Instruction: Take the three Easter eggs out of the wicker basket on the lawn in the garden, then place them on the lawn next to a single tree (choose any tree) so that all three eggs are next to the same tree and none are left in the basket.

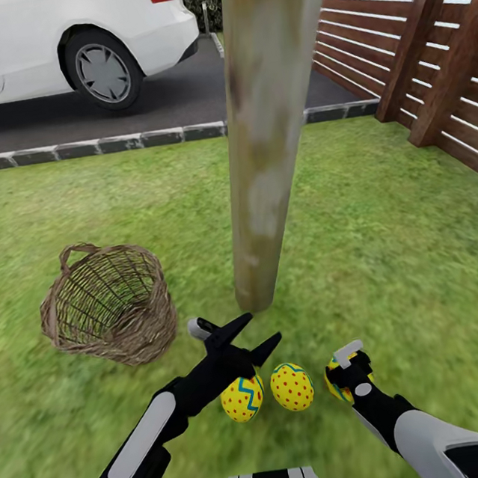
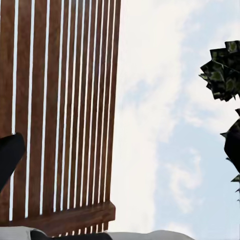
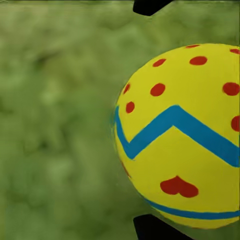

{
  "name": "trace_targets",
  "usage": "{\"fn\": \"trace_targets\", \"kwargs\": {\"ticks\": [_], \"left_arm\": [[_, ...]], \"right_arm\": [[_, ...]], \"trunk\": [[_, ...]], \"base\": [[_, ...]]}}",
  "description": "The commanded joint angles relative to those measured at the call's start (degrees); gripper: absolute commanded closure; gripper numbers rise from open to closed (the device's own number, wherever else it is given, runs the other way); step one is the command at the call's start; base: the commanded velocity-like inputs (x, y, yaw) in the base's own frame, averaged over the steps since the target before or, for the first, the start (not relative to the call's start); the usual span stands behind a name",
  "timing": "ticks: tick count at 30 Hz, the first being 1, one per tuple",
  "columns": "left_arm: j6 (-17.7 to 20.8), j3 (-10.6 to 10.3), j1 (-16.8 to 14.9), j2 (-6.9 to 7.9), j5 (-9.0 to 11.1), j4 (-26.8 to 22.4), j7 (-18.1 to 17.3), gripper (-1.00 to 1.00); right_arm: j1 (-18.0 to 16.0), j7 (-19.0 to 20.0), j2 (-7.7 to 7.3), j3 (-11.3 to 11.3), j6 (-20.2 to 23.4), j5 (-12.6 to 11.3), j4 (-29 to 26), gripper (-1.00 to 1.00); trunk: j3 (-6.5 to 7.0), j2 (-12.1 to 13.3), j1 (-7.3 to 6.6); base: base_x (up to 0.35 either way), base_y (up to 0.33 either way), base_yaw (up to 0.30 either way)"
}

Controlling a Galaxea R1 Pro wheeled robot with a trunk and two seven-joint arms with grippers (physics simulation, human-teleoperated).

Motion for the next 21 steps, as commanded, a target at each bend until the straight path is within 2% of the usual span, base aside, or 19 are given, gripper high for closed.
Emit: {"fn": "trace_targets", "kwargs": {"ticks": [1, 8, 13, 14, 15, 16, 17, 18, 20, 21], "left_arm": [[0.30, -0.09, -0.04, -0.02, 0.42, 0.02, 0.05, -1.00], [0.40, -0.94, -0.04, 0.01, 0.39, -0.16, 0.03, -1.00], [0.62, -1.04, -0.04, 0.53, 0.39, -0.42, -0.03, -1.00], [0.64, -1.01, -0.04, 0.54, 0.35, -0.30, 0.02, -1.00], [0.82, -0.98, -0.04, 0.56, 0.32, -0.26, 0.06, -1.00], [0.98, -0.98, -0.04, 0.66, 0.34, -0.43, 0.03, -1.00], [1.06, -0.97, -0.04, 1.16, 0.34, -0.42, 0.03, -1.00], [0.91, -1.00, -0.04, 1.54, 0.27, -0.23, 0.06, -1.00], [0.75, -0.99, -0.04, 1.79, 0.26, -0.11, 1.15, -1.00], [0.84, -0.98, -0.04, 1.82, 0.44, -0.13, 3.43, -1.00]], "right_arm": [[-0.06, -0.24, -0.03, -0.04, -0.04, 0.24, -0.66, -1.00], [-0.17, 0.13, -0.50, -0.29, 0.51, 0.08, -6.34, -1.00], [-0.16, 0.13, -3.20, -0.39, 0.67, -0.35, -6.12, -1.00], [-0.12, 0.22, -3.94, -0.39, 1.56, -0.41, -6.09, -1.00], [-0.10, 0.87, -5.14, -0.39, 4.64, -0.35, -6.24, -1.00], [-0.09, 2.40, -6.23, -0.48, 7.78, -0.32, -6.39, -1.00], [-0.09, 6.73, -8.01, -0.68, 11.53, -0.35, -6.58, -1.00], [-0.09, 12.74, -9.62, -1.14, 13.78, -0.41, -7.02, -1.00], [-0.09, 19.83, -11.18, -3.62, 16.16, -0.58, -7.71, -1.00], [-0.09, 21.06, -11.57, -4.55, 16.74, -0.57, -7.83, -1.00]], "trunk": [[0.19, 0.00, -0.03], [1.74, 0.10, -0.21], [2.85, 0.16, -0.34], [3.07, 0.18, -0.37], [3.29, 0.19, -0.39], [3.52, 0.20, -0.42], [3.74, 0.22, -0.44], [3.96, 0.23, -0.47], [4.40, 0.26, -0.52], [4.62, 0.27, -0.55]], "base": [[0.000, 0.000, 0.000], [0.000, 0.000, 0.000], [0.000, 0.000, 0.000], [0.000, 0.000, 0.000], [0.000, 0.000, 0.000], [0.000, 0.000, 0.000], [0.000, 0.000, 0.000], [0.000, 0.000, 0.000], [0.000, 0.000, 0.000], [0.000, 0.000, 0.000]]}}
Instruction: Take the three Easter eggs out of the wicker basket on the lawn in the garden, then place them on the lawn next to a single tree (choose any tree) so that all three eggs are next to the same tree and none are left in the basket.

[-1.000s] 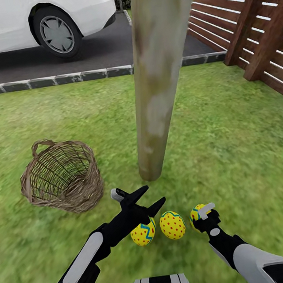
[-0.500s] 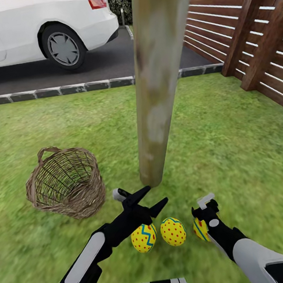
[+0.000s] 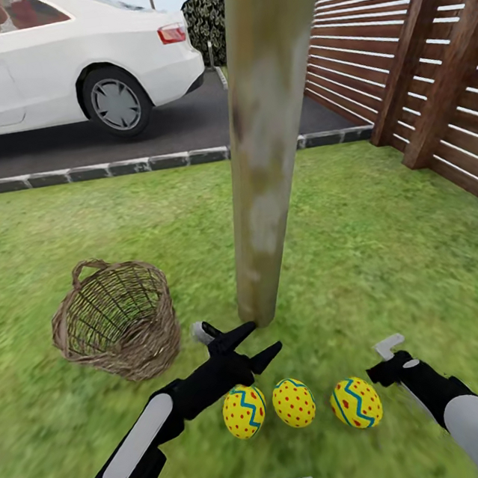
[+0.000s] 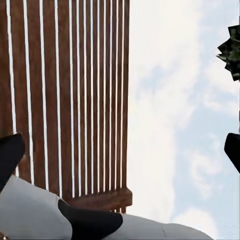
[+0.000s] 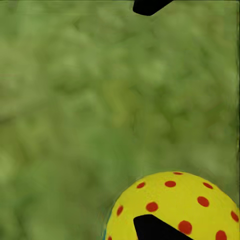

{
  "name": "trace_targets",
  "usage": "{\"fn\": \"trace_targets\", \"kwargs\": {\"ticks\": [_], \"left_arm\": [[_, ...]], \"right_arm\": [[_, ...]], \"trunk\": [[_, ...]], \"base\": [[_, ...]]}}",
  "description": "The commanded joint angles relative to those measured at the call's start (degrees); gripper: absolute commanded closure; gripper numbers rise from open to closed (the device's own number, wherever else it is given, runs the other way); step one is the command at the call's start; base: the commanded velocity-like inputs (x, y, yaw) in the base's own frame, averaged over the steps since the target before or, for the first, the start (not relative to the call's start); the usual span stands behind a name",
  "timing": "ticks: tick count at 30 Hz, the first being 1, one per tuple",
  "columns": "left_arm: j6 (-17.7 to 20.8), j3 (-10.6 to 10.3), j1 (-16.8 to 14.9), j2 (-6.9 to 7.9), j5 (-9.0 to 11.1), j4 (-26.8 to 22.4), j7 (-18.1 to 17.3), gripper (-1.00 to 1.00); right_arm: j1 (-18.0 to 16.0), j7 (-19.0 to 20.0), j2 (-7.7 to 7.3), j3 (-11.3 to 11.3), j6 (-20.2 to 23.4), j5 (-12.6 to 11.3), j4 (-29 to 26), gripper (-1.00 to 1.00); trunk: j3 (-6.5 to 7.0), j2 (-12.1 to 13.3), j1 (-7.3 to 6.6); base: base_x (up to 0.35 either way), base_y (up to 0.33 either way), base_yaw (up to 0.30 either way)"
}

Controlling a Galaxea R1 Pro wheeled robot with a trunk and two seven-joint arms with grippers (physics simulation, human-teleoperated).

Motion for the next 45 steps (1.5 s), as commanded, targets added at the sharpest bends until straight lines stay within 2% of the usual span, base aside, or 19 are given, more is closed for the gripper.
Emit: {"fn": "trace_targets", "kwargs": {"ticks": [1, 3, 4, 6, 11, 13, 17, 18, 20, 21, 22, 25, 29, 30, 33, 35, 41, 43, 45], "left_arm": [[0.37, -0.09, -0.05, 0.09, 0.67, -0.25, 4.24, -1.00], [0.47, -0.15, -0.05, 0.18, 0.78, -0.52, 8.72, -1.00], [0.48, -0.20, -0.02, 0.33, 0.67, -0.52, 9.41, -1.00], [0.49, -0.29, 0.09, 1.96, 0.56, -0.58, 9.87, -1.00], [0.49, -0.32, 4.47, 8.22, 0.31, -1.54, 9.98, -1.00], [0.54, -0.34, 5.01, 9.82, 0.28, -2.44, 10.07, -1.00], [0.45, -0.52, 6.02, 15.34, 0.27, -2.92, 10.04, -1.00], [0.21, -0.83, 7.39, 17.12, 0.23, -3.00, 9.95, -1.00], [-0.04, -0.95, 8.29, 18.49, 0.16, -3.00, 10.01, -1.00], [-0.30, -1.02, 8.90, 20.03, -0.43, -2.94, 10.05, -1.00], [-0.59, -1.03, 9.37, 20.64, -1.19, -2.83, 10.04, -1.00], [-2.57, -1.00, 11.39, 22.04, -4.00, -2.54, 9.90, -1.00], [-6.70, -0.41, 16.41, 23.99, -7.72, -2.39, 9.82, -1.00], [-6.99, 0.34, 17.71, 24.31, -8.64, -2.38, 9.81, -1.00], [-7.39, 5.93, 22.06, 25.10, -13.30, -1.86, 9.81, -1.00], [-7.53, 8.67, 24.51, 25.30, -16.01, -1.09, 9.82, -1.00], [-14.34, 10.19, 25.88, 25.44, -17.79, 6.42, 9.89, -1.00], [-16.94, 10.20, 25.94, 25.25, -20.00, 9.25, 10.10, -1.00], [-18.79, 10.20, 25.96, 24.97, -23.83, 11.48, 10.11, -1.00]], "right_arm": [[0.01, 1.76, -0.47, -1.09, 0.71, 0.46, -0.23, -1.00], [0.01, 4.82, -0.86, -1.39, 0.93, 0.49, -0.20, -1.00], [0.01, 5.83, -1.01, -1.36, 0.96, 0.51, -0.20, -1.00], [0.01, 6.69, -1.24, -1.29, 0.99, 0.52, -0.05, -1.00], [0.22, 7.96, -1.66, -1.25, 0.98, 0.36, 0.63, -1.00], [0.26, 8.06, -1.61, -1.23, 0.98, 0.45, 0.80, -1.00], [0.27, 8.11, -1.44, -1.16, 0.94, 0.59, 1.35, -1.00], [0.31, 8.11, -1.43, -1.16, 0.96, 0.64, 1.71, -1.00], [0.36, 8.11, -1.39, -1.16, 0.94, 0.69, 1.88, -1.00], [0.45, 8.11, -1.35, -1.16, 0.92, 0.77, 2.01, -1.00], [0.48, 8.11, -1.33, -1.16, 0.91, 0.81, 2.15, -1.00], [0.52, 8.07, -1.27, -1.16, 0.83, 0.95, 3.40, -1.00], [0.54, 8.03, -1.23, -1.16, 0.68, 0.86, 5.49, -1.00], [0.54, 8.03, -1.23, -1.16, 0.66, 0.80, 5.90, -1.00], [0.54, 7.90, -1.24, -1.16, 0.51, 0.67, 7.88, -1.00], [0.54, 7.65, -1.22, -1.16, 0.38, 0.63, 9.07, -1.00], [0.59, 7.50, -1.18, -1.16, 0.01, 0.32, 10.95, -1.00], [1.50, 7.50, -1.02, -1.16, -0.06, 0.43, 11.10, -1.00], [2.46, 7.44, -0.91, -1.16, -0.76, 0.78, 11.07, -1.00]], "trunk": [[0.19, 0.00, -0.03], [0.63, 0.03, -0.08], [0.85, 0.04, -0.11], [1.30, 0.07, -0.16], [2.40, 0.14, -0.29], [2.85, 0.16, -0.34], [3.73, 0.22, -0.45], [3.96, 0.23, -0.47], [4.40, 0.26, -0.52], [4.62, 0.27, -0.55], [4.84, 0.28, -0.57], [5.51, 0.32, -0.65], [6.39, 0.38, -0.76], [6.61, 0.39, -0.78], [7.28, 0.43, -0.86], [7.72, 0.46, -0.91], [9.05, 0.54, -1.06], [9.49, 0.56, -1.12], [9.94, 0.59, -1.17]], "base": [[0.000, 0.000, 0.000], [0.000, 0.000, 0.000], [0.000, 0.000, 0.000], [0.000, 0.000, 0.000], [0.000, 0.000, 0.000], [0.000, 0.000, 0.000], [0.000, 0.000, 0.000], [0.000, 0.000, 0.000], [0.000, 0.000, 0.000], [0.000, 0.000, 0.000], [0.000, 0.000, 0.000], [0.000, 0.000, 0.000], [0.000, 0.000, 0.000], [0.000, 0.000, 0.000], [0.000, 0.000, 0.000], [0.000, 0.000, 0.000], [0.000, 0.000, 0.000], [0.000, 0.000, 0.000], [0.000, 0.000, 0.000]]}}
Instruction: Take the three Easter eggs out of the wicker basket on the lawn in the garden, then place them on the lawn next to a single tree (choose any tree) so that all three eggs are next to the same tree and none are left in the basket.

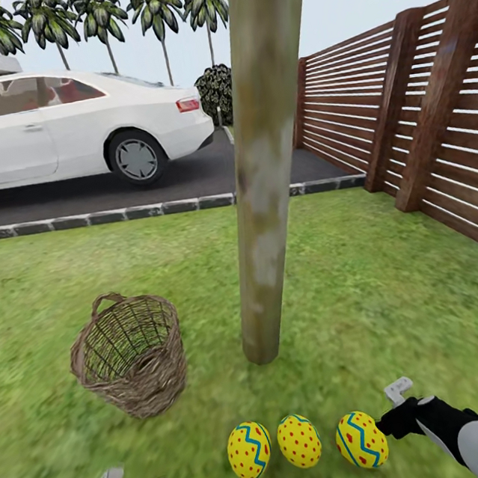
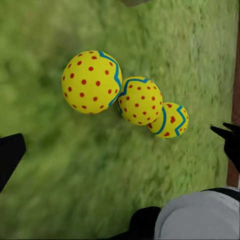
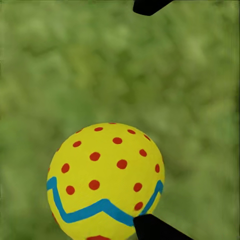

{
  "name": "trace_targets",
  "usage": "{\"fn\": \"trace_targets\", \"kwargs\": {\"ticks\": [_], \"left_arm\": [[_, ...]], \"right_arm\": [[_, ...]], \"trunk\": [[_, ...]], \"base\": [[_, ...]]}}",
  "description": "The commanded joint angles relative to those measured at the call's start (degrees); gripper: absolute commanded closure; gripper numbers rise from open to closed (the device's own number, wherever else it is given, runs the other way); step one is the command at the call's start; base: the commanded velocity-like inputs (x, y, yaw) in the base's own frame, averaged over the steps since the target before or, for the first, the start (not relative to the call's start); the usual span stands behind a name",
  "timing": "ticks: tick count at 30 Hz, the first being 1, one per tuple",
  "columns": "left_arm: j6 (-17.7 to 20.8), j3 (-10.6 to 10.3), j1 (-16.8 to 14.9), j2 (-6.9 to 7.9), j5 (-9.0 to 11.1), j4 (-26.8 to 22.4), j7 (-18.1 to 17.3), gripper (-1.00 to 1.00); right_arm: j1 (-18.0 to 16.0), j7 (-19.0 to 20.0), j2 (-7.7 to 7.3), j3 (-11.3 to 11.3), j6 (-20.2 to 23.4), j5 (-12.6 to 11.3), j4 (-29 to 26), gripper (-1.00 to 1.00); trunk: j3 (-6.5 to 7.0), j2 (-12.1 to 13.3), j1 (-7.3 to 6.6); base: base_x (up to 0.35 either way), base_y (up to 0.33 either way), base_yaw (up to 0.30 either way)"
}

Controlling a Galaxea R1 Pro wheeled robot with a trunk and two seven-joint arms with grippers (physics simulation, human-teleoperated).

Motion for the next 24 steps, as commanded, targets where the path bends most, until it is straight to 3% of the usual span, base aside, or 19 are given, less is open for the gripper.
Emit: {"fn": "trace_targets", "kwargs": {"ticks": [1, 4, 6, 13, 24], "left_arm": [[-0.37, -0.05, 0.00, -0.05, -0.78, 0.69, 0.07, -1.00], [-1.70, -0.13, 0.00, -0.19, -2.78, 1.72, 0.16, -1.00], [-1.95, -0.17, 0.00, -0.18, -3.10, 1.93, 0.20, -1.00], [-2.12, -0.15, 0.05, -0.24, -3.18, 4.63, 0.58, -1.00], [-2.12, -0.04, 0.02, -0.25, -3.14, 6.57, 3.09, -1.00]], "right_arm": [[0.21, 0.32, 0.04, -0.49, -0.16, 0.52, -0.15, -1.00], [0.53, 0.14, 0.06, -0.49, -1.81, 0.50, -0.09, -1.00], [0.88, 0.08, 0.08, -0.49, -2.43, 0.68, -0.08, -1.00], [3.50, 0.03, 0.11, -0.41, -7.85, 1.06, -0.07, -1.00], [4.89, -0.07, -0.15, -0.41, -9.63, 0.71, -0.07, -1.00]], "trunk": [[0.19, 0.00, -0.03], [0.86, 0.04, -0.11], [1.30, 0.07, -0.16], [2.60, 2.49, -1.51], [4.57, 6.91, -3.92]], "base": [[0.000, 0.000, 0.000], [0.000, 0.000, 0.000], [0.000, 0.000, 0.000], [0.000, 0.000, 0.000], [0.000, 0.000, 0.000]]}}
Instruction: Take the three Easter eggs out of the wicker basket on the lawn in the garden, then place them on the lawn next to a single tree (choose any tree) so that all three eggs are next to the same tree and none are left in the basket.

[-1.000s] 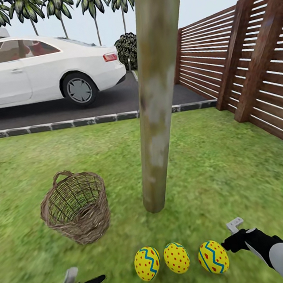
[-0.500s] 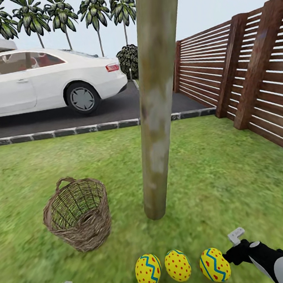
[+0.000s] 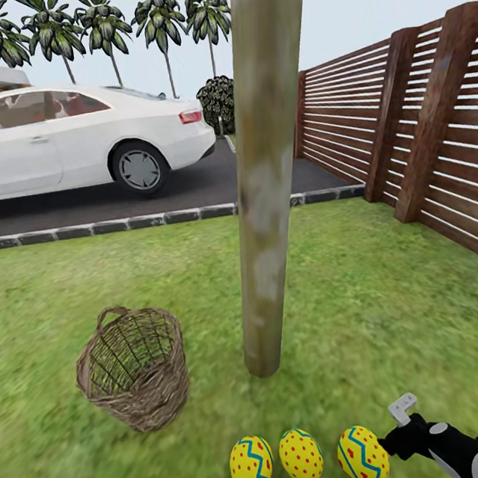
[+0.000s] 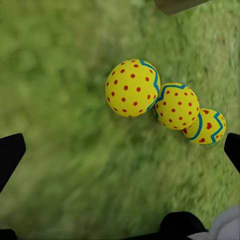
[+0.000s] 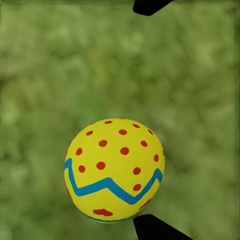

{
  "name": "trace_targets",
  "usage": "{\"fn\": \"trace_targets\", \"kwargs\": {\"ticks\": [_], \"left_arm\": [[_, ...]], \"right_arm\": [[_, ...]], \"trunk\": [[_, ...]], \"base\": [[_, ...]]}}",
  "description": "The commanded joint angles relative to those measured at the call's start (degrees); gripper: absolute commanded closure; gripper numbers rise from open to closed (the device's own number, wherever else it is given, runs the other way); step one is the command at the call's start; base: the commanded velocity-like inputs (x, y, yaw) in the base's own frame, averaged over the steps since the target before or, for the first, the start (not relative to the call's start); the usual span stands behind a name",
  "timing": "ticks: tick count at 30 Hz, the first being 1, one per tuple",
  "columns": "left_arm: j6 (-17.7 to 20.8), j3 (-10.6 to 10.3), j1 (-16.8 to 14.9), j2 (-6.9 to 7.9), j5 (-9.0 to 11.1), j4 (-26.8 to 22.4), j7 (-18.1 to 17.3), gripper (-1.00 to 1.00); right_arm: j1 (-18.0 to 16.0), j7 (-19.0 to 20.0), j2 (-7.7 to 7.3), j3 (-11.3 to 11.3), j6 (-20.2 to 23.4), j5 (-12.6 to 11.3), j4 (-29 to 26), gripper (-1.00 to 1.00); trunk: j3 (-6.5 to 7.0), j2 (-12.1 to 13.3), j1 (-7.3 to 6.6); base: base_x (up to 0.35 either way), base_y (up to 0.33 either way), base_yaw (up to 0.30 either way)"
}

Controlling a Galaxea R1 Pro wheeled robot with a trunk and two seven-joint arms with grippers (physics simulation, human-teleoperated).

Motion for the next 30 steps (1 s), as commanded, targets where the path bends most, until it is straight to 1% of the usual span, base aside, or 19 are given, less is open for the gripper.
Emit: {"fn": "trace_targets", "kwargs": {"ticks": [1, 3, 7, 10, 11, 16, 20, 23, 30], "left_arm": [[0.29, -0.04, 0.00, 0.04, 0.55, -0.03, 0.44, -1.00], [0.29, -0.04, -0.01, 0.04, 0.55, -0.01, 1.40, -1.00], [0.35, 0.04, -0.01, 0.04, 0.55, 0.03, 5.33, -1.00], [0.35, 0.05, -0.01, 0.04, 0.55, 0.07, 7.49, -1.00], [0.37, 0.05, -0.01, 0.04, 0.55, 0.08, 9.10, -1.00], [0.37, 0.05, -0.01, 0.04, 0.55, 0.09, 12.55, -1.00], [0.38, 0.08, -0.01, 0.04, 0.55, 0.59, 13.66, -1.00], [0.38, 0.19, -0.01, 0.01, 0.55, 1.64, 13.81, -1.00], [0.38, 0.23, -0.01, -0.02, 0.55, 2.28, 13.85, -1.00]], "right_arm": [[0.00, 0.12, 0.06, -0.49, -0.18, 0.56, 0.02, -1.00], [0.03, -0.14, 0.12, -0.49, -0.13, 0.61, 0.02, -1.00], [0.31, -0.51, 0.17, -0.49, -0.09, 0.75, 0.33, -1.00], [0.76, -0.53, 0.21, -0.45, -0.08, 1.01, 1.40, -1.00], [0.86, -0.54, 0.24, -0.44, -0.08, 0.86, 1.73, -1.00], [0.98, -0.54, 0.18, -0.48, -0.08, 0.52, 2.52, -1.00], [1.49, -0.54, 0.17, -0.49, -0.04, 0.55, 4.11, -1.00], [2.56, -0.56, 0.17, -0.47, 0.00, 0.61, 4.42, -1.00], [3.35, -0.63, -0.03, -0.46, 0.08, 0.57, 4.51, -1.00]], "trunk": [[0.14, 0.40, -0.23], [0.50, 1.20, -0.67], [1.22, 2.80, -1.55], [1.76, 4.01, -2.21], [1.94, 4.41, -2.43], [2.84, 6.41, -3.53], [3.56, 8.02, -4.41], [4.09, 9.22, -5.06], [5.35, 12.03, -6.60]], "base": [[0.000, 0.000, 0.000], [0.000, 0.000, 0.000], [0.000, 0.000, 0.000], [0.000, 0.000, 0.000], [0.000, 0.000, 0.000], [0.000, 0.000, 0.000], [0.000, 0.000, 0.000], [0.000, 0.000, 0.000], [0.000, 0.000, 0.000]]}}
